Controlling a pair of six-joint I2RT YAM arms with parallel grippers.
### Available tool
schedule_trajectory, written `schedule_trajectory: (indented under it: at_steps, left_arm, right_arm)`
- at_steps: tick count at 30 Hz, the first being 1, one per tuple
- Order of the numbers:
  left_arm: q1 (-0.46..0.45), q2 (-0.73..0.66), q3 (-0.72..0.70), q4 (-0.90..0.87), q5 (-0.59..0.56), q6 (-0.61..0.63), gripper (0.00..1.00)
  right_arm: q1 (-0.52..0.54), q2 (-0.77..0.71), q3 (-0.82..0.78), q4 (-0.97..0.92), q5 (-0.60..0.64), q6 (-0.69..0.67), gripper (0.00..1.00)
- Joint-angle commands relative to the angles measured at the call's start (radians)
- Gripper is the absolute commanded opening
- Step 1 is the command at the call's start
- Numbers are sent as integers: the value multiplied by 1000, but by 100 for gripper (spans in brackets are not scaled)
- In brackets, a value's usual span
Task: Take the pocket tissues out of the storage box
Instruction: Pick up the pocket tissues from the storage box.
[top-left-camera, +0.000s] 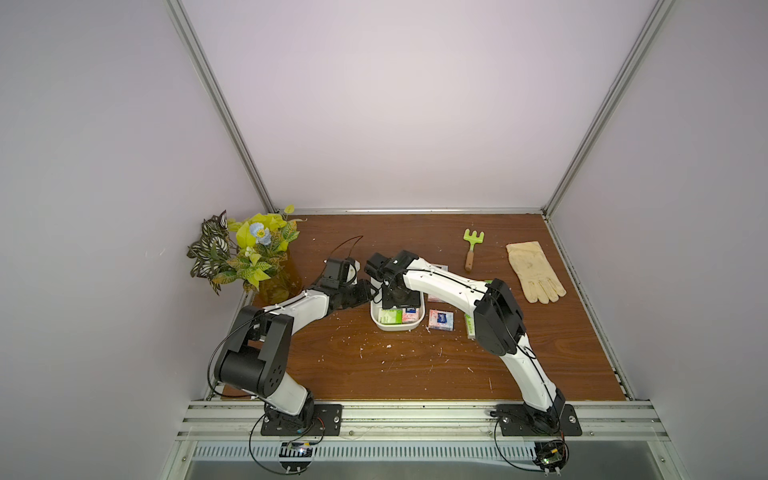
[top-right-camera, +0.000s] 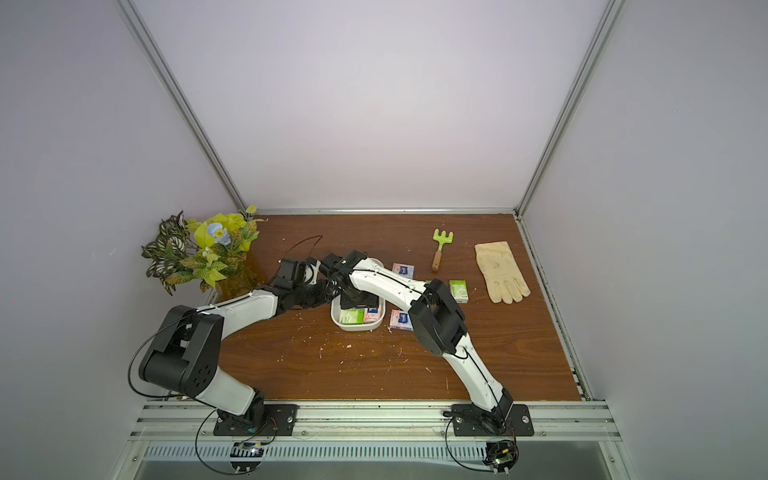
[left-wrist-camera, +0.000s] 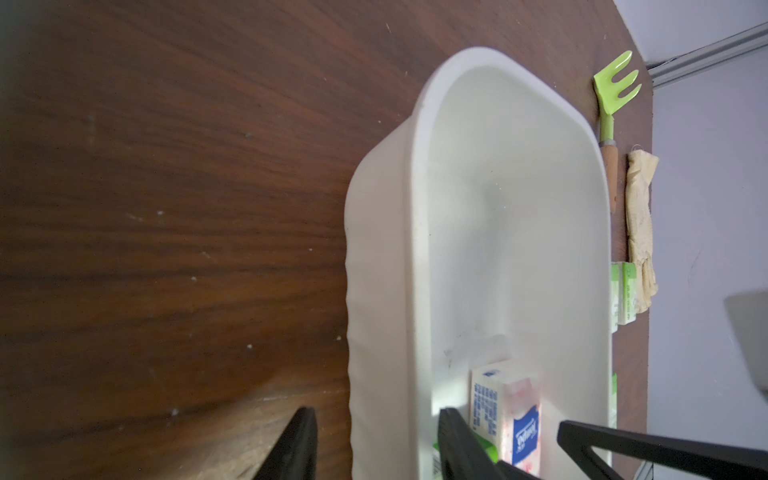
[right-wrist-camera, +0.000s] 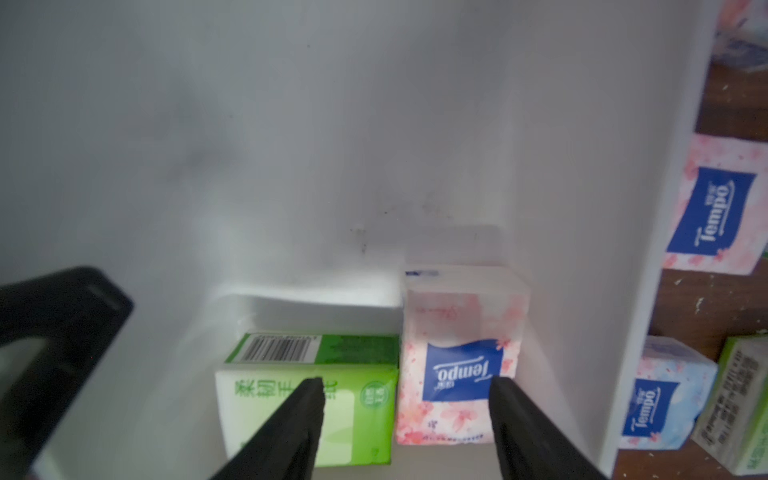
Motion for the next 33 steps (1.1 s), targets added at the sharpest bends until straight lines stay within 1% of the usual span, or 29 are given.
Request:
schedule_trajectory:
  at_steps: [1,8,14,20,24,29,33]
  left_arm:
    - [-9,-17,1,3,4,25,44]
    - [-9,-15,-2,3,-11,28,43]
    - [-9,-2,-3,4,-14,28,42]
    - [-8,5,-2,3,-22,29,40]
    - [-9,5,1,-2,-24,29,40]
    - [-9,5,7,-9,-26,29,39]
    - [-9,5,9,-10,-26,26,39]
  right_arm:
    - [-4,-27,-1,-58,20,28,70]
    - [-12,-17,-52,-58,-1,43,71]
    - [-32,-20,-93,-43,15,40,72]
    - [-48,-32,-175,58,-67,15,73]
    - [-52,-44,-202,134,-104,-29,73]
    - [-52,-62,-205,264,-184,-112,72]
    - [-51,-57,-172,315,-224,-184,72]
